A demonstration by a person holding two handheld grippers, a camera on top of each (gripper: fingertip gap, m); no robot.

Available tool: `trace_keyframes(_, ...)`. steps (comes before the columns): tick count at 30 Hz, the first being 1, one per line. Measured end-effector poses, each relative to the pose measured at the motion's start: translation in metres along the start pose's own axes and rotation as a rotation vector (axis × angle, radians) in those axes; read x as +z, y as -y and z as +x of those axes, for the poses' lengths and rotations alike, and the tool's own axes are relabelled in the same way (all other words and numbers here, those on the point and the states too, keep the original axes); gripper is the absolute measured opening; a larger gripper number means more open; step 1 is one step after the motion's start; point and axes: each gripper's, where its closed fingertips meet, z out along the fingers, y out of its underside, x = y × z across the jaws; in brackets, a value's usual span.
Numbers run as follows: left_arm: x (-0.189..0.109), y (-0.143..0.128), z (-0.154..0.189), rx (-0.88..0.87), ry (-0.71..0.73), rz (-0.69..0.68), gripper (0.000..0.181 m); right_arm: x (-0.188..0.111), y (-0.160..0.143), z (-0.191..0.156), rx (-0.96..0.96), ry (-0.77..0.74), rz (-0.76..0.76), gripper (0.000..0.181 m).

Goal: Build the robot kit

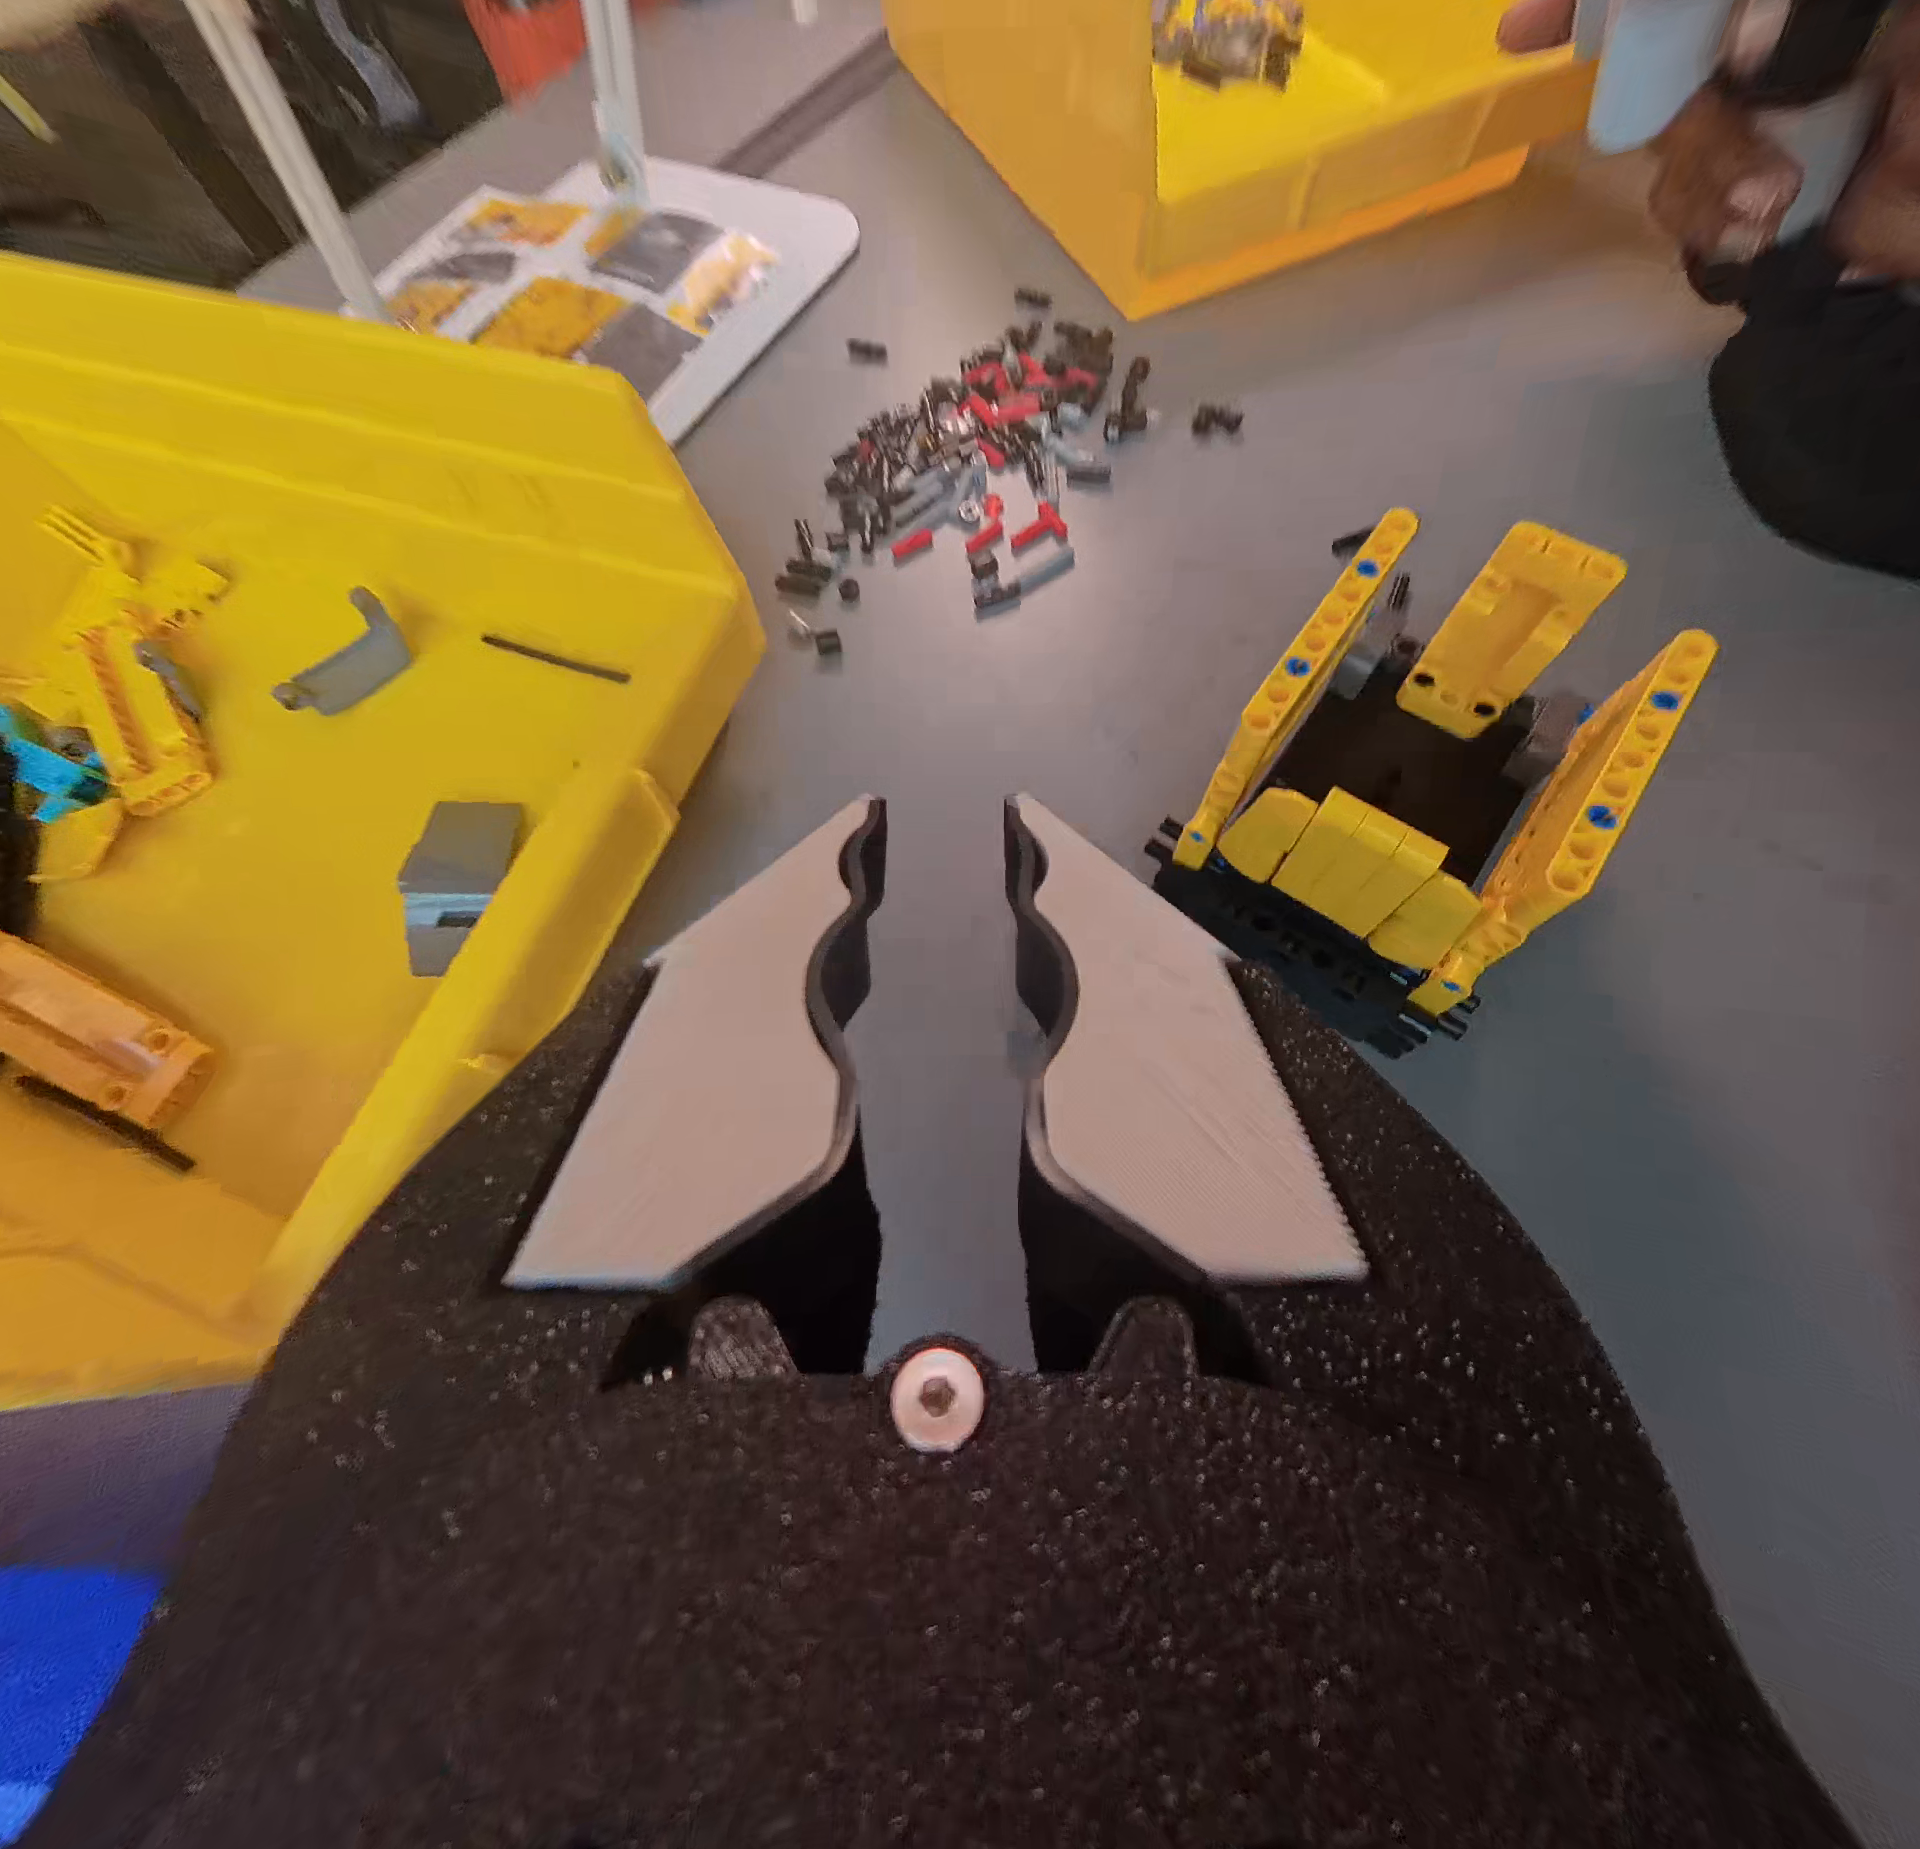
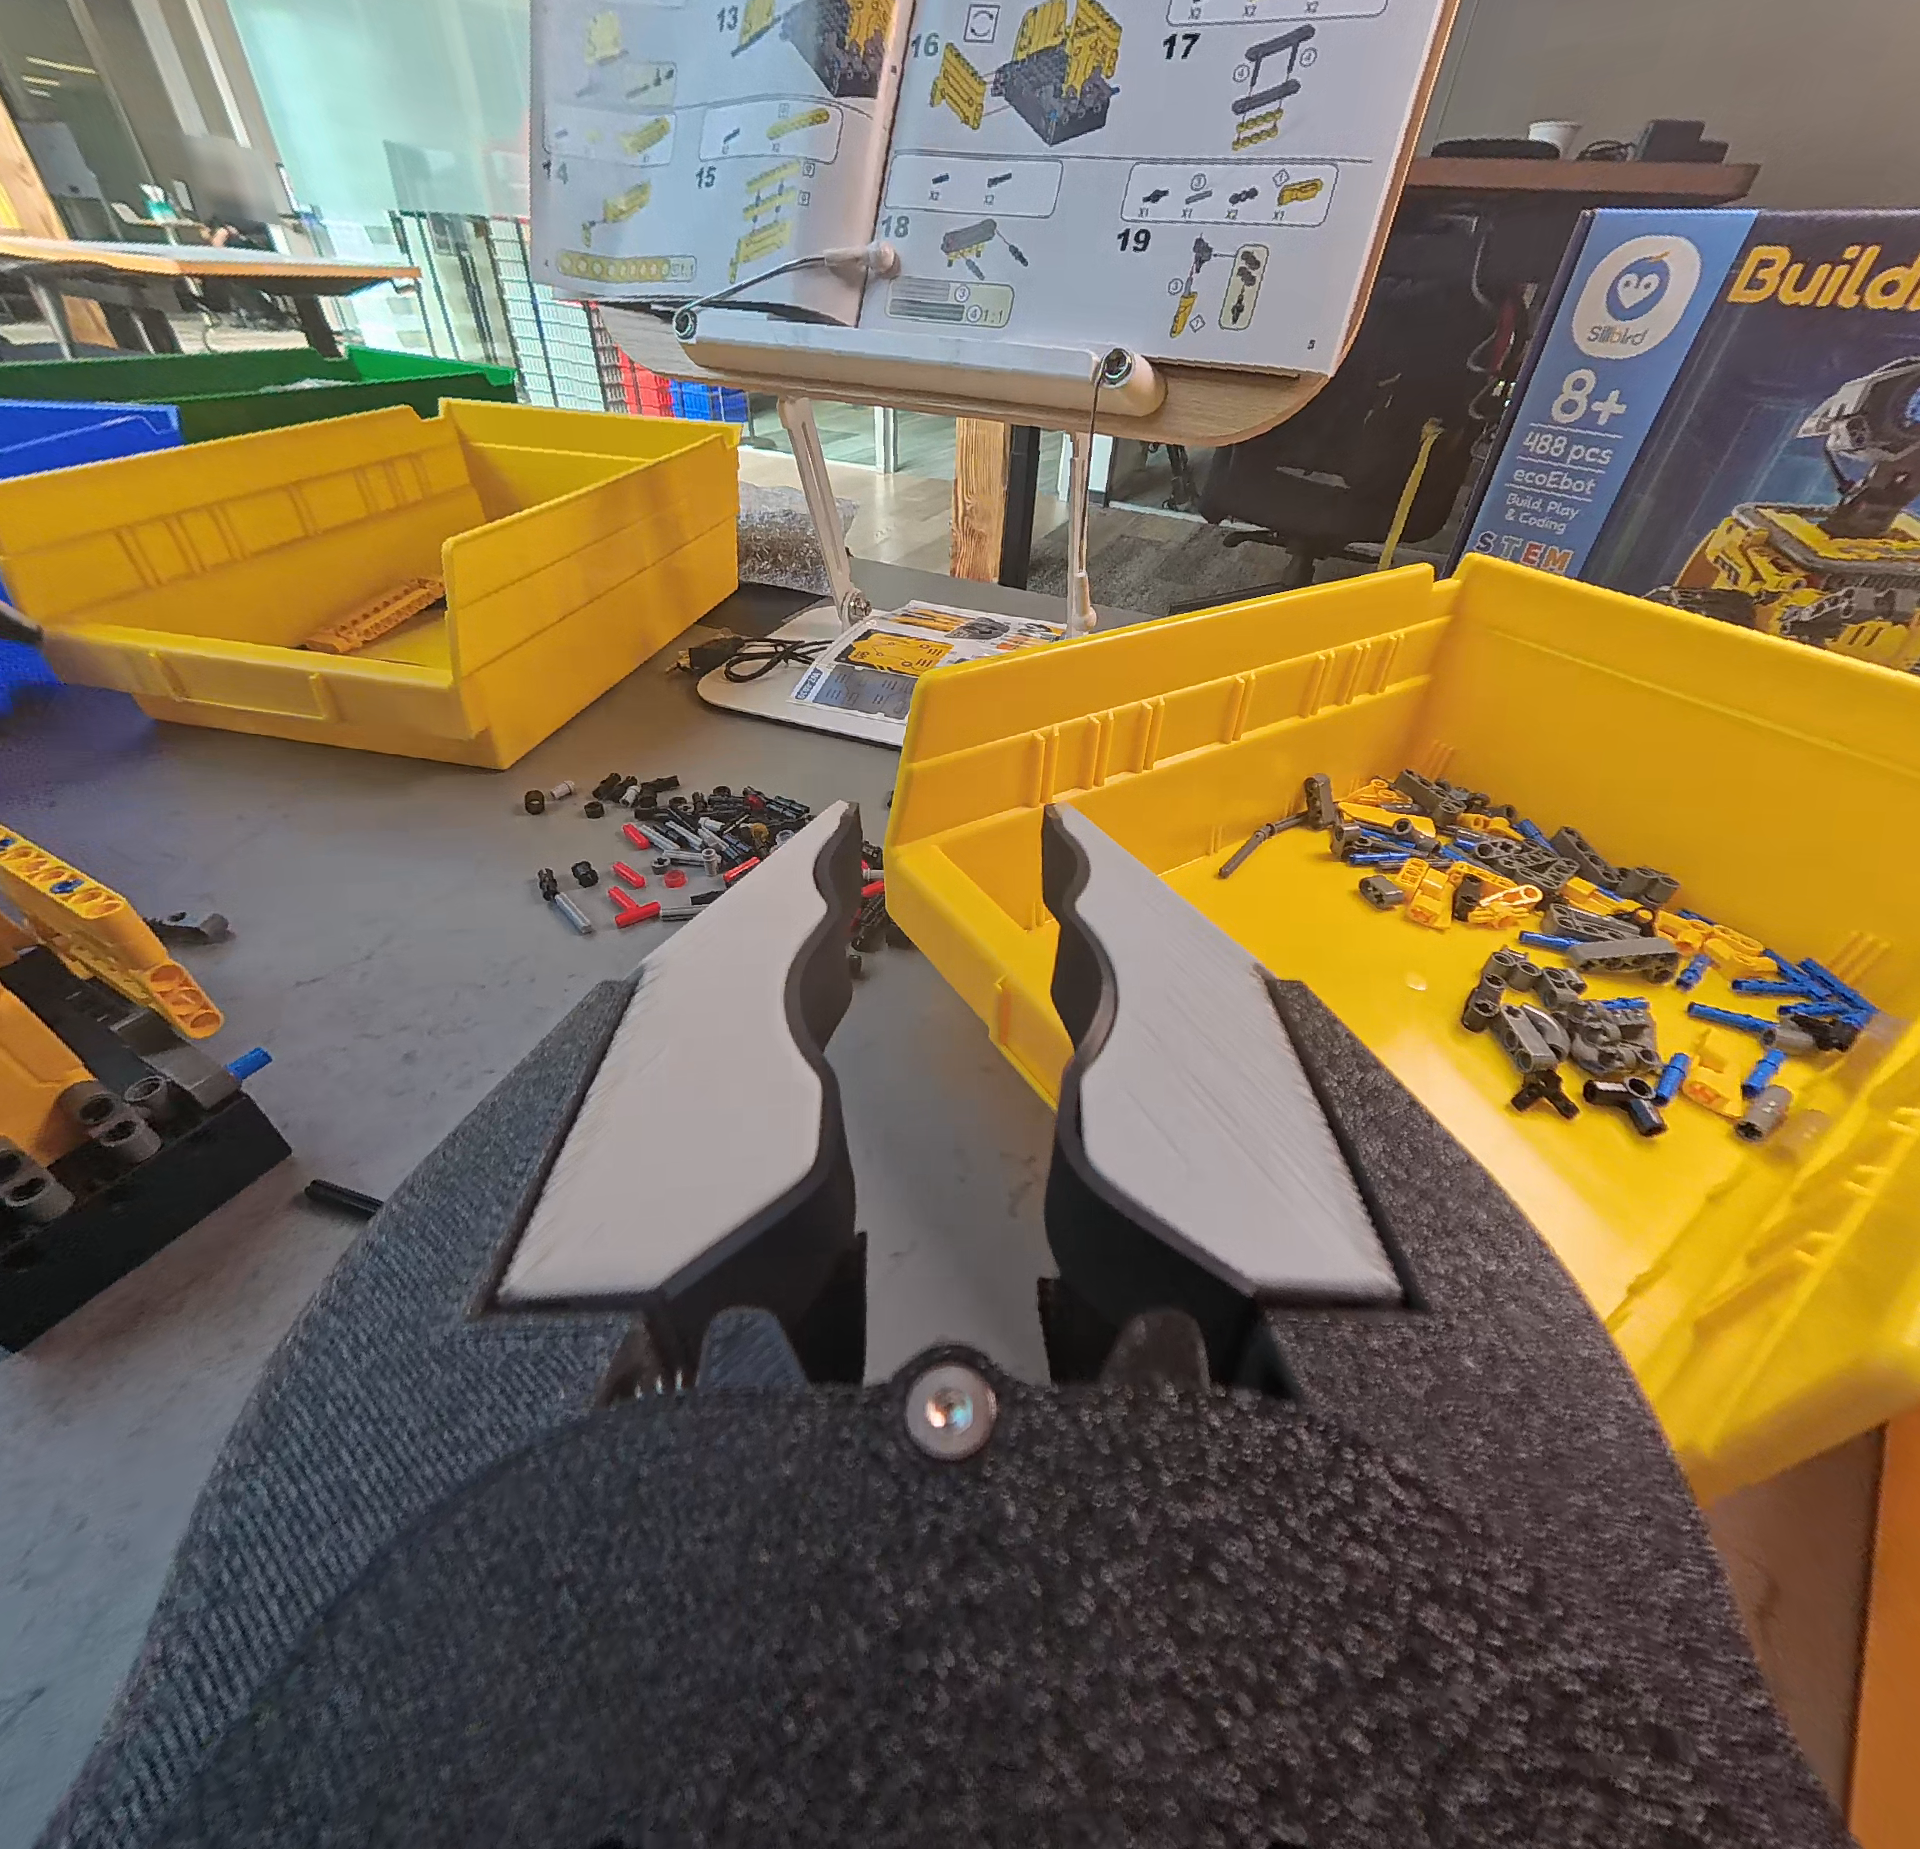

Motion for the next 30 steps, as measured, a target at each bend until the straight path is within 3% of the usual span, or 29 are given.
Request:
trace_keyframes(4,-0.040,0.035,-0.017,-0.049,0.102,0.226,0.027,0.000,0.000,0.000,-0.001,0.001,-0.001,0.035)
trace_keyframes(7,-0.072,0.047,-0.036,-0.096,0.190,0.338,0.029,0.000,-0.001,-0.001,-0.003,0.003,-0.004,0.035)
trace_keyframes(10,-0.100,0.045,-0.058,-0.130,0.300,0.397,0.031,0.000,-0.001,-0.001,-0.006,0.003,-0.004,0.035)
trace_keyframes(15,-0.136,0.020,-0.097,-0.214,0.507,0.437,0.033,0.000,0.000,-0.001,-0.009,0.000,-0.001,0.035)
trace_keyframes(23,-0.183,-0.042,-0.153,-0.383,0.762,0.341,0.033,0.001,-0.002,-0.002,-0.014,0.002,-0.010,0.036)
trace_keyframes(30,-0.220,-0.064,-0.189,-0.411,0.844,0.158,0.035,0.000,-0.001,-0.003,-0.013,0.007,-0.007,0.036)
